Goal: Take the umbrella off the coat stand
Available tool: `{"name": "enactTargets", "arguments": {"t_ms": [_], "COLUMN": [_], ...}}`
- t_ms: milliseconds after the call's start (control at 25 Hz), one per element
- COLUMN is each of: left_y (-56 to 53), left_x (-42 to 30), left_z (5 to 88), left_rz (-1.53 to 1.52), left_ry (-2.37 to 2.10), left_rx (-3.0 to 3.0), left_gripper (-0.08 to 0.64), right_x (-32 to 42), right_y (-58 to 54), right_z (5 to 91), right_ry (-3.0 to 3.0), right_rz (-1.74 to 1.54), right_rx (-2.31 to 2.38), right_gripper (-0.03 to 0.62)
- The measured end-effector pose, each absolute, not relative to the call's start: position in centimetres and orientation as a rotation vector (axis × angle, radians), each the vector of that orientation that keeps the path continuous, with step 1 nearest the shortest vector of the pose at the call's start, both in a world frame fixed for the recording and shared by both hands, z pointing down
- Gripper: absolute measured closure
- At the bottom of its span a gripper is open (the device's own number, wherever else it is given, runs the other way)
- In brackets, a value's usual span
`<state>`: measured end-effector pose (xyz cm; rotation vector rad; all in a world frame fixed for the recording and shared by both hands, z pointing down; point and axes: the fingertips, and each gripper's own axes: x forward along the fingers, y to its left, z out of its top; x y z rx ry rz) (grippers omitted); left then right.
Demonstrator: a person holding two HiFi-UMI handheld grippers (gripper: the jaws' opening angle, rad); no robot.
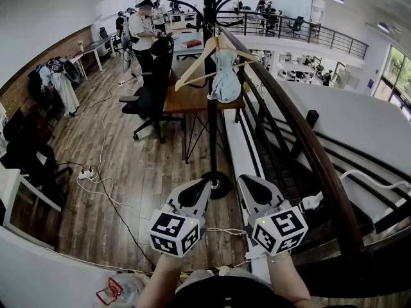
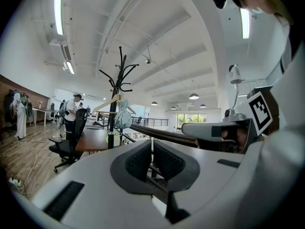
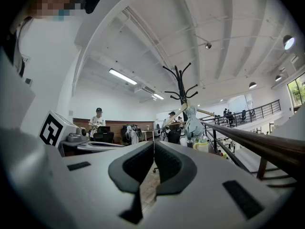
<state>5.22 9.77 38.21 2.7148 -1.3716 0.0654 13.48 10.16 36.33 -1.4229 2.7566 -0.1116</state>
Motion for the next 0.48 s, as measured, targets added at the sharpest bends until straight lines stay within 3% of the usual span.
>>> {"name": "enactTargets", "arguments": {"t_ms": [480], "left_y": [8.9], "left_x": [2.5], "left_z": [39.0], "left_rz": [0.055], "left_ry": [-1.541], "left_rx": [2.594], "left_gripper": [0.537], "right_x": [14.8], "right_y": [9.8], "right_z": [37.0], "right_ry": [2.735], "right_rz": [-0.115], "right_rx": [-1.482], "right_gripper": [0.563]}}
